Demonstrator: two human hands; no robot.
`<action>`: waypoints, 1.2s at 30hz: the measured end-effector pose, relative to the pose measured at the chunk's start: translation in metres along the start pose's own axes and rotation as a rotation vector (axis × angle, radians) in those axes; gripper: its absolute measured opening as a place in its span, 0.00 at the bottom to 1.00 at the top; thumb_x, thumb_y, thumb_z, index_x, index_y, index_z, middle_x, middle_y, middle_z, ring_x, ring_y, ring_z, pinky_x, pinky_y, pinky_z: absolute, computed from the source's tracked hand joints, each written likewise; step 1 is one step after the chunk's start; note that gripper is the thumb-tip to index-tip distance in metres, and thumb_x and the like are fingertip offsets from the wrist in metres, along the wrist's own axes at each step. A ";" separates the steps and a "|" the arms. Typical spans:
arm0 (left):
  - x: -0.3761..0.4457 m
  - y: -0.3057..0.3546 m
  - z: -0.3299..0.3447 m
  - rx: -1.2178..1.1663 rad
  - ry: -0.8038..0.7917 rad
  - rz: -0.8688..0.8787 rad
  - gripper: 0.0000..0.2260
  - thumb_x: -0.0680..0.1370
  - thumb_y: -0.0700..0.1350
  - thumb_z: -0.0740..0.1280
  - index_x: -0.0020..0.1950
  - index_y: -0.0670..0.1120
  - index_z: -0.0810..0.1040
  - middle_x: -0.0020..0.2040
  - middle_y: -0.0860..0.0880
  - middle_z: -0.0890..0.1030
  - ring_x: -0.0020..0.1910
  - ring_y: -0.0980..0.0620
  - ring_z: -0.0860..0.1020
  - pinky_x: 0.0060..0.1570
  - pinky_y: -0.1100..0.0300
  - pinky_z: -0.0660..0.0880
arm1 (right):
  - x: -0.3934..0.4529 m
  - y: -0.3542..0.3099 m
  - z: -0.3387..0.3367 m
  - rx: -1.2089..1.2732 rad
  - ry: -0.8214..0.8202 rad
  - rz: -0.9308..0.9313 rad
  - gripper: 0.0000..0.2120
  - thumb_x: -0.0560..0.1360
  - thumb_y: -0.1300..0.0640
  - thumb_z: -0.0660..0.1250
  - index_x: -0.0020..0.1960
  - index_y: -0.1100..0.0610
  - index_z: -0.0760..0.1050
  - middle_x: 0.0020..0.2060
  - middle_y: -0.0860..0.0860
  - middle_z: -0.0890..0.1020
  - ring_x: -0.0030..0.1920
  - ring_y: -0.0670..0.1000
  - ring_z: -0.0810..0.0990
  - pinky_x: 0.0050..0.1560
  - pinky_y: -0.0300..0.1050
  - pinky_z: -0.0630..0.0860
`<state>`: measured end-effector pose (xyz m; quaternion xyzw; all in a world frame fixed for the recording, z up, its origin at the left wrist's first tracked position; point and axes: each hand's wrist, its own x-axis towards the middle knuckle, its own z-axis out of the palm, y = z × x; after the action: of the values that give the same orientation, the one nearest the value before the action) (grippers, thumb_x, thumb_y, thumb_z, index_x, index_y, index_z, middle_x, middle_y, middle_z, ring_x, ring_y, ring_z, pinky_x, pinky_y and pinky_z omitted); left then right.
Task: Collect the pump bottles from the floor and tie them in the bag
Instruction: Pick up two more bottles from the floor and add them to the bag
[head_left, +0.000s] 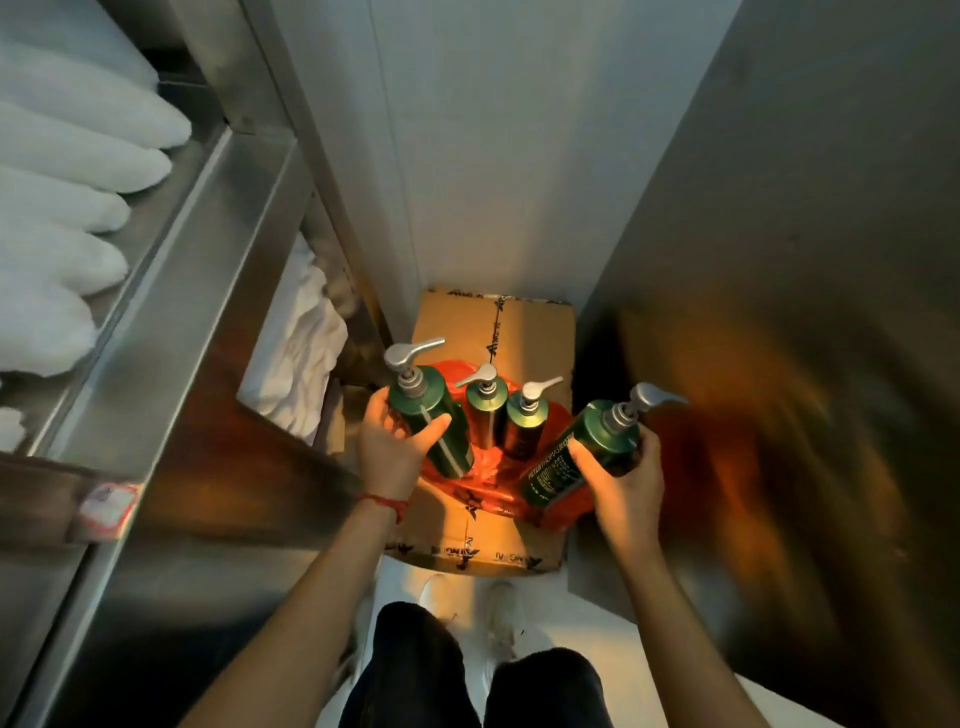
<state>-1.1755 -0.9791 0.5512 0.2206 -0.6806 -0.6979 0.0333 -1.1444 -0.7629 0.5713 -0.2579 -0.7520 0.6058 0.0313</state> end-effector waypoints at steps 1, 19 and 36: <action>0.006 -0.004 0.000 0.017 0.002 -0.003 0.23 0.64 0.29 0.73 0.55 0.43 0.71 0.51 0.46 0.79 0.49 0.53 0.78 0.48 0.68 0.76 | 0.003 0.004 0.003 -0.008 0.026 -0.001 0.28 0.63 0.60 0.76 0.60 0.53 0.70 0.48 0.43 0.77 0.54 0.48 0.77 0.56 0.45 0.71; 0.057 -0.092 0.001 0.235 -0.119 -0.044 0.30 0.58 0.54 0.76 0.58 0.57 0.71 0.61 0.46 0.76 0.62 0.48 0.73 0.63 0.43 0.70 | 0.037 0.073 0.043 -0.106 -0.021 0.029 0.32 0.63 0.64 0.76 0.63 0.56 0.67 0.53 0.46 0.75 0.55 0.45 0.73 0.47 0.25 0.66; 0.044 -0.120 0.002 0.400 -0.244 0.091 0.30 0.61 0.42 0.78 0.59 0.51 0.70 0.57 0.52 0.74 0.59 0.51 0.72 0.61 0.51 0.72 | 0.036 0.107 0.046 -0.199 -0.110 -0.001 0.32 0.62 0.61 0.77 0.62 0.54 0.66 0.58 0.52 0.76 0.58 0.48 0.74 0.57 0.42 0.68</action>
<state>-1.1856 -0.9843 0.4237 0.1057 -0.8136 -0.5683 -0.0622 -1.1547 -0.7744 0.4499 -0.2259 -0.8090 0.5415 -0.0355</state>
